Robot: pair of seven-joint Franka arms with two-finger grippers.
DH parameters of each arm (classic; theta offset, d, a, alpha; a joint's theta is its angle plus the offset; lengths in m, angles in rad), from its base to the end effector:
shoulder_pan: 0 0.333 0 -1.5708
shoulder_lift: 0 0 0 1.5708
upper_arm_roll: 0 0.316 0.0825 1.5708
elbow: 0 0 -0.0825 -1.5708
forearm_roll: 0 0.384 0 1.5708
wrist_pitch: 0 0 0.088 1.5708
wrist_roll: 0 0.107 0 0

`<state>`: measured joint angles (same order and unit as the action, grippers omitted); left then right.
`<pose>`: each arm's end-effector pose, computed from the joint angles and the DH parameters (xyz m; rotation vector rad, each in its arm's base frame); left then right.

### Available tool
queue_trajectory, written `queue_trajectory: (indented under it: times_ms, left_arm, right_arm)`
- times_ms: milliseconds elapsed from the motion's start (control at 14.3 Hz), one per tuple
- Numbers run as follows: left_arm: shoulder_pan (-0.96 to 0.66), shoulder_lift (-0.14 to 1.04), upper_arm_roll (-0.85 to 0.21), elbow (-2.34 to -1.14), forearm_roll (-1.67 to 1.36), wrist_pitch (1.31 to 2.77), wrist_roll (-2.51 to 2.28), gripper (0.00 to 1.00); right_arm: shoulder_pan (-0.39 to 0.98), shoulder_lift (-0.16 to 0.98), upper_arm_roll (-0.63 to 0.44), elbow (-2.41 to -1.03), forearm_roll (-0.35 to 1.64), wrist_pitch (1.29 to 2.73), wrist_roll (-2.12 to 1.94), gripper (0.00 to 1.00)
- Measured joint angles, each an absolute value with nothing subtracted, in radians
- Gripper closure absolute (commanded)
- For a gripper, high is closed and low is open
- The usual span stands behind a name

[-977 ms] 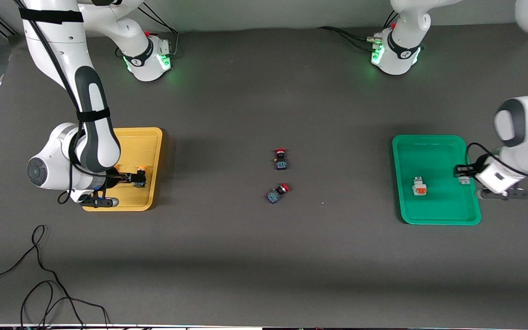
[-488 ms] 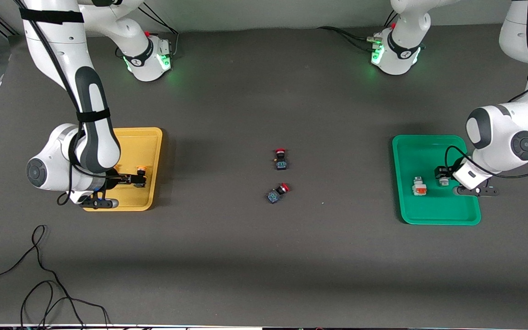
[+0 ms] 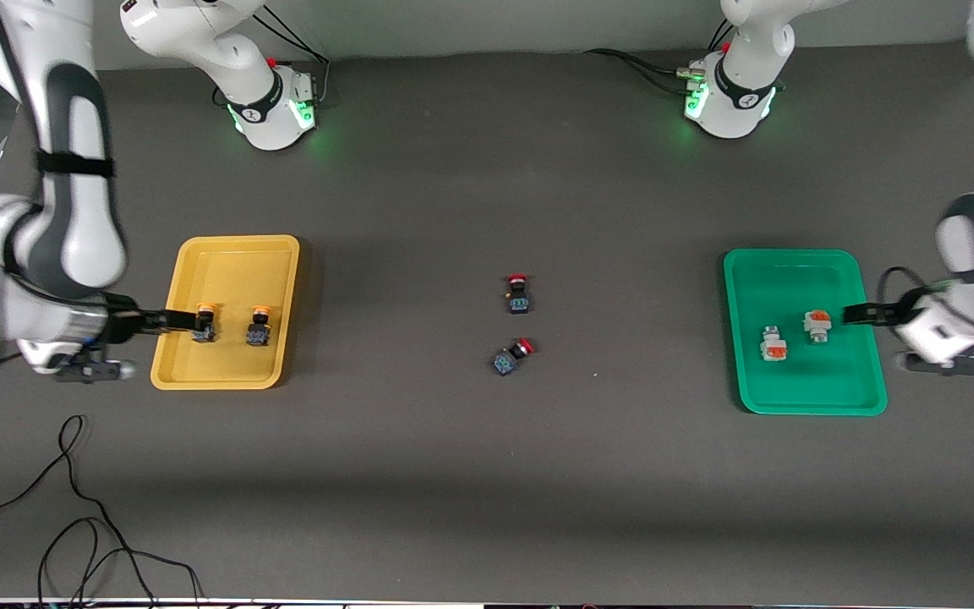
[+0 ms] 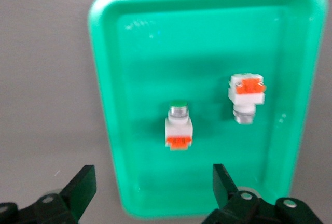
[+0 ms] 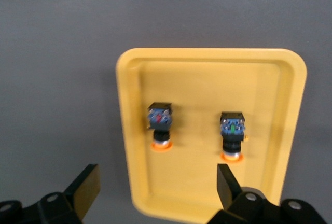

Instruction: Place green and yellow buttons in trays

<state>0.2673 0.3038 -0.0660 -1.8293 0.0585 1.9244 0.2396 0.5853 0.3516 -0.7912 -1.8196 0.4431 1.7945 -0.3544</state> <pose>0.5926 0.1274 0.3524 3.1092 -0.0985 -0.3277 0.5938 -0.0555 0.3759 -2.8985 0.0150 0.2868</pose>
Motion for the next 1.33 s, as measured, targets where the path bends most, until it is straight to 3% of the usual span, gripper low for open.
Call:
queue_trajectory:
  times_ms: [209,419,698,1047,1326]
  left_arm:
    - [0.268,0.253,-0.069,-1.644,0.056,1.664,0.240,0.00]
    - [0.265,0.212,-0.082,-1.544,0.040,1.525,0.241,0.00]
    - [0.214,0.104,-0.091,-1.551,0.012,1.486,0.239,0.00]
    - [0.045,0.029,-0.071,-1.591,0.007,1.486,0.092,0.00]
    - [-0.058,0.018,-0.008,-1.591,0.007,1.486,0.035,0.00]
  right_arm:
    - [0.586,0.340,-0.802,-1.705,0.424,1.659,-0.340,0.00]
    - [0.587,0.341,-0.816,-1.594,0.406,1.549,-0.336,0.00]
    - [0.587,0.340,-0.831,-1.458,0.387,1.442,-0.334,0.00]
    - [0.598,0.321,-0.819,-1.389,0.338,1.393,-0.304,0.00]
    - [0.528,0.246,-0.629,-1.401,0.223,1.390,-0.173,0.00]
